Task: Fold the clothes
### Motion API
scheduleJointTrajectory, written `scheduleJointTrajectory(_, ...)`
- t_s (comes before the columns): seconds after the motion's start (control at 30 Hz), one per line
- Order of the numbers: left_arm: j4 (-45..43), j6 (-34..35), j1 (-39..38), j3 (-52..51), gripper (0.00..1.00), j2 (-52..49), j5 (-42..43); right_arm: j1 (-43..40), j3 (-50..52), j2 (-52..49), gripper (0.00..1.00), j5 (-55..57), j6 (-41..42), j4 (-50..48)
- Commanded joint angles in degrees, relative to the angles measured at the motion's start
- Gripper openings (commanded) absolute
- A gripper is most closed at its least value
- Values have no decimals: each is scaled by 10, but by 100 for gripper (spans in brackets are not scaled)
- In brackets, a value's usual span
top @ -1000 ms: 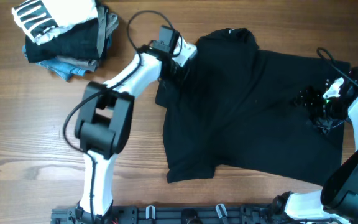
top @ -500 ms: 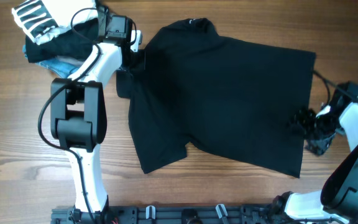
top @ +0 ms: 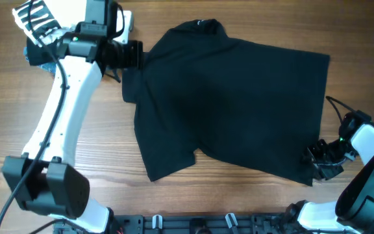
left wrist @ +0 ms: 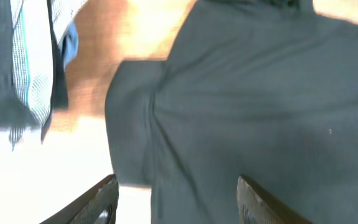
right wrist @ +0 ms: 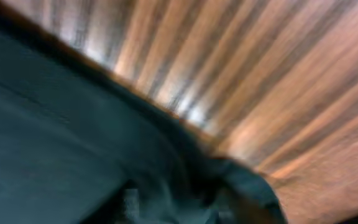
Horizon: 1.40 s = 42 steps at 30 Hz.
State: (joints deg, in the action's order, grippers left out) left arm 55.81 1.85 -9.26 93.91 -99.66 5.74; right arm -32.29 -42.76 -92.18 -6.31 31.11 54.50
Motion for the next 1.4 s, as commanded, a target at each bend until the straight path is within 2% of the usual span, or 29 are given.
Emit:
scheduleJointTrajectory(0.0,79,0,3,-1,60,2,-9,-3,23,-12,9,47,20,-5)
scheduleJointTrajectory(0.03,109,0,5,-1,60,2,-8,-3,23,-12,6,37,14,-5)
scheduleJointTrajectory(0.17,200,2,5,-2,60,2,-3,-3,3,-12,10,-15,-26,-16)
scheduleJointTrajectory(0.2,214,2,5,-5,61,2,-4,-3,-4,-12,14,-14,-26,-16)
scheduleJointTrajectory(0.23,219,2,5,-10,63,2,-4,-3,-13,-12,31,-13,-26,-21)
scheduleJointTrajectory(0.27,220,4,5,-19,65,2,-4,-3,-20,-12,70,-12,-26,-31)
scheduleJointTrajectory(0.3,218,4,5,-28,67,2,-4,-3,-24,-12,80,-14,-26,-26)
scheduleJointTrajectory(0.33,217,4,5,-38,69,2,-4,-3,-25,-12,81,-19,-26,-12)
scheduleJointTrajectory(0.37,219,4,5,-47,71,2,-4,-3,-26,-12,77,-19,-31,-2)
scheduleJointTrajectory(0.4,219,4,5,-57,71,2,-4,-3,-28,-8,68,-24,-47,-4)
scheduleJointTrajectory(0.43,217,4,5,-68,72,2,-4,-3,-35,7,63,-27,-65,-17)
scheduleJointTrajectory(0.47,211,3,5,-80,74,2,-4,-3,-50,30,64,-28,-72,-23)
scheduleJointTrajectory(0.53,201,3,5,-90,74,2,-4,-3,-85,68,66,-41,-90,-30)
scheduleJointTrajectory(0.57,193,3,5,-91,74,2,-4,-3,-113,93,70,-53,-97,-38)
scheduleJointTrajectory(0.6,186,3,5,-91,74,2,-4,-3,-135,114,84,-67,-101,-63)
scheduleJointTrajectory(0.7,179,3,5,-91,74,2,-4,-2,-138,117,87,-84,-102,-168)
scheduleJointTrajectory(0.87,179,3,5,-91,75,2,-1,16,-115,33,87,-89,-101,-338)
scheduleJointTrajectory(1.03,177,3,5,-91,75,2,5,35,-115,-101,86,-160,-114,-537)
scheduleJointTrajectory(1.17,177,4,5,-91,74,2,29,49,-115,-172,85,-158,-113,-593)
scheduleJointTrajectory(1.27,177,4,5,-91,73,2,39,66,-115,-202,72,-155,-103,-595)
scheduleJointTrajectory(1.37,174,4,5,-91,73,2,39,94,-115,-220,51,-139,-88,-596)
